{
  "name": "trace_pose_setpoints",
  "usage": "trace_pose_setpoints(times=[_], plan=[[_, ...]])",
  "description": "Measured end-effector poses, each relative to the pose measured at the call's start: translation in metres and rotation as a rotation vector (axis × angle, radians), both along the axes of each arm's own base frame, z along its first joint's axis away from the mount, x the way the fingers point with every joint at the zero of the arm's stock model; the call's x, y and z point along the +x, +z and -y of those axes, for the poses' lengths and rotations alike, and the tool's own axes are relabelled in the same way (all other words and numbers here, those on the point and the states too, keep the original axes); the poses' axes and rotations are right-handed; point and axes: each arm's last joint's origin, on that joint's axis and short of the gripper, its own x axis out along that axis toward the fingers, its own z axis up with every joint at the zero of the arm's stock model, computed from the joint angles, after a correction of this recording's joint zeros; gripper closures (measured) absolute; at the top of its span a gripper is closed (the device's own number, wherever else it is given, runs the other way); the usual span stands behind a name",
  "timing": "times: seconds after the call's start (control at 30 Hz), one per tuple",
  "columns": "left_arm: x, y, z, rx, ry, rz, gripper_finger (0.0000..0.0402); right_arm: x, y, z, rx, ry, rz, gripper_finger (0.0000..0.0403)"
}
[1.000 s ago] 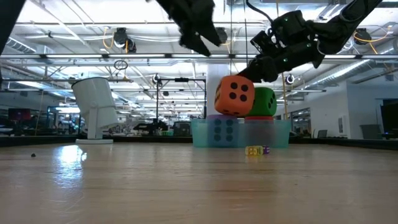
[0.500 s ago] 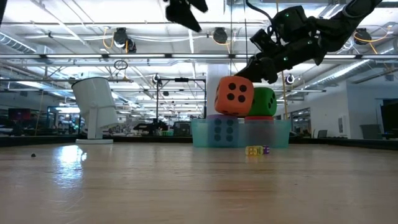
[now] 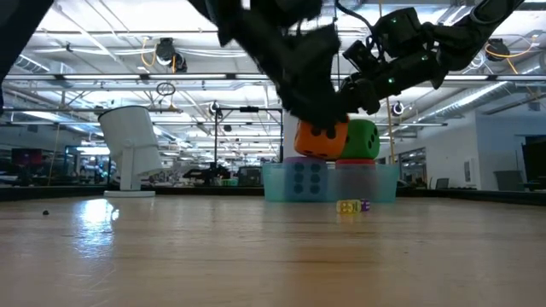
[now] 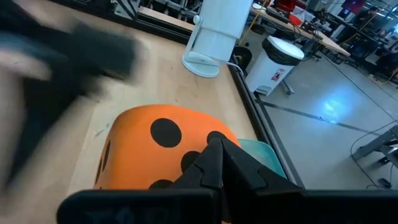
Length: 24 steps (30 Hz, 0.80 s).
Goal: Pick & Place Dice
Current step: Put the large orange die into the bin
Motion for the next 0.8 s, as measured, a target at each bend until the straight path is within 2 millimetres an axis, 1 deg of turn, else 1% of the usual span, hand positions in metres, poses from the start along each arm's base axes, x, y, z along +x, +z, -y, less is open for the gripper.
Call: trace_pose_setpoints(times=[0.1,0.27,0.67,0.8], plan=[[0.002,-0.010,-0.022,-0.018,0.064,-0.016,0.0007,0.000,0.001,0.000,-0.012,-0.005,-0.001,0.0403],[-0.001,-0.010,-0.040,-0.025,0.107,-0.017,0.0007,0.000,0.000,0.001,-0.021,-0.012,-0.004,0.0403],[-0.001,-0.008,-0.044,0.038,0.132,-0.006,0.0007,0.000,0.001,0.000,-0.019,0.010,0.004,0.0403],[-0.001,-0.008,-0.045,0.070,0.160,-0.009,0.0007,0.003,0.003,-0.004,-0.026,0.026,0.019,0.0403]])
